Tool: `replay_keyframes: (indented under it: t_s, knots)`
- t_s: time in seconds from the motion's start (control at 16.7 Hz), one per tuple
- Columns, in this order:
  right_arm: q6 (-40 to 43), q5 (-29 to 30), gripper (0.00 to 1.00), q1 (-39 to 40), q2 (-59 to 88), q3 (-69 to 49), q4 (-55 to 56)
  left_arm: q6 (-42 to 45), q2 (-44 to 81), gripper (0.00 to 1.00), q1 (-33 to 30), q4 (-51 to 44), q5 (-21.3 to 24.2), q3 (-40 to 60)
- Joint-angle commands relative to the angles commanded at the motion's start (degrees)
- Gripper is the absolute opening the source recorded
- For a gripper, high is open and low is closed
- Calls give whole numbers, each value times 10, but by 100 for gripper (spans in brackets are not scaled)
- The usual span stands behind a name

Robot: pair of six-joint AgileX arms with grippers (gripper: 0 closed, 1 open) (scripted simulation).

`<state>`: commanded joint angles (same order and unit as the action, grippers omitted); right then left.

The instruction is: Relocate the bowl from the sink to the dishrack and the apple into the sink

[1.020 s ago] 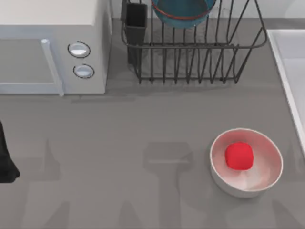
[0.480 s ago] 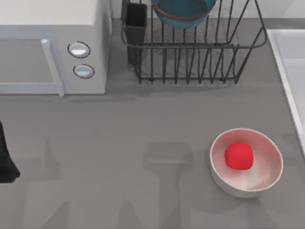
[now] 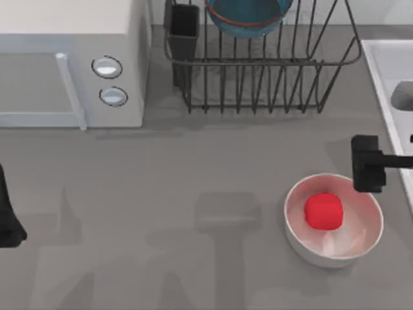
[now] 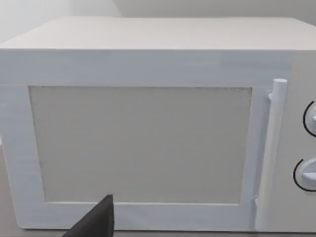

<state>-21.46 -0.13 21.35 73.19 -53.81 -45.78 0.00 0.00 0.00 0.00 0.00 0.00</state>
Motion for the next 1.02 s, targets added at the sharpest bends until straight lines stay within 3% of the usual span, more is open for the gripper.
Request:
replay_keyframes:
  t_s: [0.48, 1.02]
  knots:
    - [-85, 1, 100, 79, 286, -212, -164, 0, 0, 100, 0, 0, 0, 0]
    - [-90, 2, 100, 81, 311, -207, -149, 0, 0, 100, 0, 0, 0, 0]
